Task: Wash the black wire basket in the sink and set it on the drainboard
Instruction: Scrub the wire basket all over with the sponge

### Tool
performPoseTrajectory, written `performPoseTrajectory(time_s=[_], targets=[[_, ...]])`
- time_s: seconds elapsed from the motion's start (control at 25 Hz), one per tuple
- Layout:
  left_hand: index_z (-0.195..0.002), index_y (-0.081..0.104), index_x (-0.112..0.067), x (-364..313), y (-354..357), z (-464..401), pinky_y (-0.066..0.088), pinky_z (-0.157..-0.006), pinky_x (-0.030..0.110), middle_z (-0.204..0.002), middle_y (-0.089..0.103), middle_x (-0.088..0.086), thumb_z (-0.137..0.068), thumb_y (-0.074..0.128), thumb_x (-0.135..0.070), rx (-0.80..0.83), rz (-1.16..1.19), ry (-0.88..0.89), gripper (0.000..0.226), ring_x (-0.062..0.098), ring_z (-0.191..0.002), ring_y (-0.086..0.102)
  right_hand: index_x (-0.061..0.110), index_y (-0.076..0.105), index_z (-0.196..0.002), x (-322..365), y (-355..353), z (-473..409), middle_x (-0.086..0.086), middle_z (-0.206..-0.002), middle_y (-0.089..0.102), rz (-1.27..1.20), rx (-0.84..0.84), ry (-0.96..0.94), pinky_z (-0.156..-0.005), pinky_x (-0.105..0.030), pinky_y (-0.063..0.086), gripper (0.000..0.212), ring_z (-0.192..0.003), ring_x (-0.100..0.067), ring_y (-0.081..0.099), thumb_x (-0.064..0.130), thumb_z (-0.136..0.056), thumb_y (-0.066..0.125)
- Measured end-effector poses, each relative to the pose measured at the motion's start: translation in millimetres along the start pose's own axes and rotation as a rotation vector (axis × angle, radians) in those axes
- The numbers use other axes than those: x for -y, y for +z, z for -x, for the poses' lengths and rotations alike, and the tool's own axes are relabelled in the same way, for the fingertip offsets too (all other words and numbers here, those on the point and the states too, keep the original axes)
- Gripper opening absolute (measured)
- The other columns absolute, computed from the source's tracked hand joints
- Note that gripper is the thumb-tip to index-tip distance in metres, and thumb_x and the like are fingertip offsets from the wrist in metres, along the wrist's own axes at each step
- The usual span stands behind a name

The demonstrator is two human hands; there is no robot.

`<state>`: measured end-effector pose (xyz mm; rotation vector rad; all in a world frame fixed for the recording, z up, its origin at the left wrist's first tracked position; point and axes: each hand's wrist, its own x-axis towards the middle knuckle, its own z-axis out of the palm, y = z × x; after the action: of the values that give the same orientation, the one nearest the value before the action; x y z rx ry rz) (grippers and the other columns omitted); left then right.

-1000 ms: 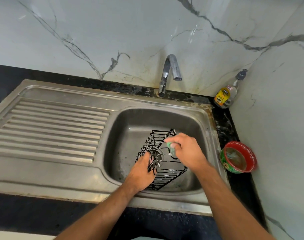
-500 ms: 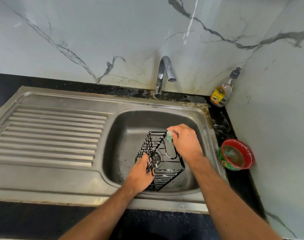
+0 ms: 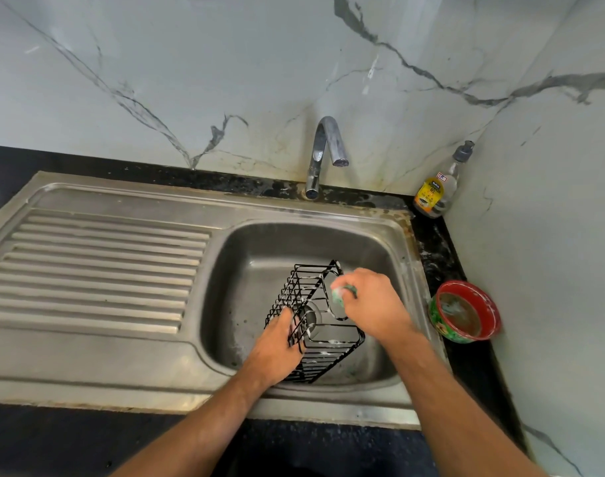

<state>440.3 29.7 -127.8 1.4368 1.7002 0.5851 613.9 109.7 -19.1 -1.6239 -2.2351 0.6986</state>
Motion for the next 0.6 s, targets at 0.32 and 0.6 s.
performPoseTrajectory(time_s=[0.32, 0.6], targets=[[-0.100, 0.047, -0.026, 2, 0, -2, 0.052, -0.080, 0.035, -0.095, 0.059, -0.004, -0.087, 0.062, -0.015, 0.006, -0.033, 0.010, 0.023, 0.014, -0.089, 0.059, 0.014, 0.077, -0.104, 40, 31, -43, -0.006, -0.107, 0.072, -0.101, -0.184, -0.039, -0.097, -0.034, 0.048, 0.029, -0.101, -0.020, 0.064, 0.001, -0.092, 0.053], [-0.099, 0.047, -0.027, 2, -1, -3, 0.050, -0.081, 0.033, -0.097, 0.058, -0.005, -0.088, 0.062, -0.012, 0.002, -0.054, 0.007, 0.024, 0.010, -0.090, 0.058, 0.017, 0.078, -0.098, 8, 21, -53, -0.005, -0.104, 0.071, 0.023, -0.129, 0.061, -0.098, -0.037, 0.049, 0.034, -0.099, -0.020, 0.065, -0.006, -0.086, 0.056]])
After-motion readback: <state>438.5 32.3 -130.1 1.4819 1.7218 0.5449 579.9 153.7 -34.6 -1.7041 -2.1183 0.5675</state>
